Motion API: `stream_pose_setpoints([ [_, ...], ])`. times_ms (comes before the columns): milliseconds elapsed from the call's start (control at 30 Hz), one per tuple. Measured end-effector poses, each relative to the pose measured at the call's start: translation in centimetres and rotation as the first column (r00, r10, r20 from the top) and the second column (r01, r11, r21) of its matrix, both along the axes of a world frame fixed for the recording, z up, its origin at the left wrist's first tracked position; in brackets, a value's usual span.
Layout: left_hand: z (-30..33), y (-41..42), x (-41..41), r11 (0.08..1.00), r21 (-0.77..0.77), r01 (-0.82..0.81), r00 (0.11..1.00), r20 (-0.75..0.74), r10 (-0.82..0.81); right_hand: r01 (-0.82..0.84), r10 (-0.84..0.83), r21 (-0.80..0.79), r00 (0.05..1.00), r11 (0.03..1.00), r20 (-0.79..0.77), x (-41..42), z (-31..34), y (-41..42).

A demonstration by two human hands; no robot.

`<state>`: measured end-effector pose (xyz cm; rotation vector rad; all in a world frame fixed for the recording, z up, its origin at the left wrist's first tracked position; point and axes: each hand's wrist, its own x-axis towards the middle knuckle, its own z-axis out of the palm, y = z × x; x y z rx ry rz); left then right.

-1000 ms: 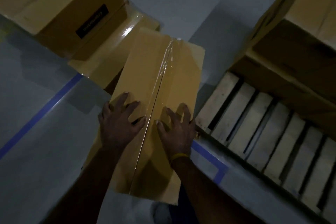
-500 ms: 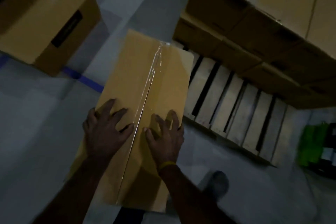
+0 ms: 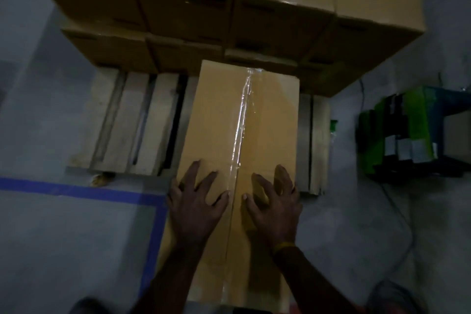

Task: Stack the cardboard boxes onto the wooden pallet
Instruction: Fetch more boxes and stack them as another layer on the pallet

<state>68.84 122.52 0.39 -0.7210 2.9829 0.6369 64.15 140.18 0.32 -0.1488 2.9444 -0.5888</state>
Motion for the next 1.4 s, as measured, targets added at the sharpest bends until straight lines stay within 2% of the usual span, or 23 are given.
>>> stream_pose_setpoints([
  [200, -2.9, 14.8, -8.0, 0.992, 0.095, 0.084, 0.996, 0.023, -0.087, 0.053, -0.052, 0.063, 0.999, 0.997, -0.015, -7.3, -2.7, 15.9],
  [367, -5.7, 21.4, -13.3, 0.98, 0.111, 0.163, 0.987, -0.003, -0.164, 0.12, -0.121, 0.054, 0.993, 0.991, 0.008, -11.9, -5.4, 23.0],
  [567, -9.2, 24.5, -17.4, 0.979, 0.081, 0.187, 0.982, 0.023, -0.189, 0.103, -0.103, 0.006, 0.993, 0.995, 0.049, -16.4, -9.1, 26.5],
  [700, -11.0, 25.1, -18.5, 0.956, 0.142, 0.257, 0.966, 0.003, -0.26, 0.062, -0.061, -0.02, 0.997, 0.998, 0.053, -19.3, -11.8, 28.4],
  [800, -12.4, 24.7, -19.7, 0.937, 0.21, 0.281, 0.957, 0.017, -0.29, 0.01, -0.01, 0.0, 0.981, 1.0, 0.194, -22.0, -13.4, 29.5],
  [900, -13.1, 24.0, -20.6, 0.909, 0.275, 0.314, 0.931, 0.099, -0.352, -0.1, 0.068, 0.075, 0.937, 0.992, 0.341, -23.0, -14.4, 30.0],
  [1033, -10.6, 23.0, -21.5, 0.878, 0.274, 0.393, 0.862, 0.222, -0.455, -0.114, 0.031, 0.142, 0.875, 0.983, 0.484, -23.7, -11.7, 29.2],
  [1133, -6.7, 21.5, -20.8, 0.914, 0.25, 0.321, 0.869, 0.306, -0.389, -0.093, -0.009, 0.198, 0.886, 0.976, 0.463, -22.4, -8.0, 26.3],
  [1267, -0.9, 17.6, -16.9, 0.93, 0.215, 0.298, 0.889, 0.293, -0.352, -0.069, 0.036, 0.061, 0.899, 0.996, 0.436, -16.8, -1.7, 20.1],
  [1400, 6.2, 12.0, -10.4, 0.955, 0.199, 0.221, 0.919, 0.284, -0.272, -0.125, 0.096, 0.035, 0.89, 0.992, 0.445, -10.0, 5.4, 13.5],
])
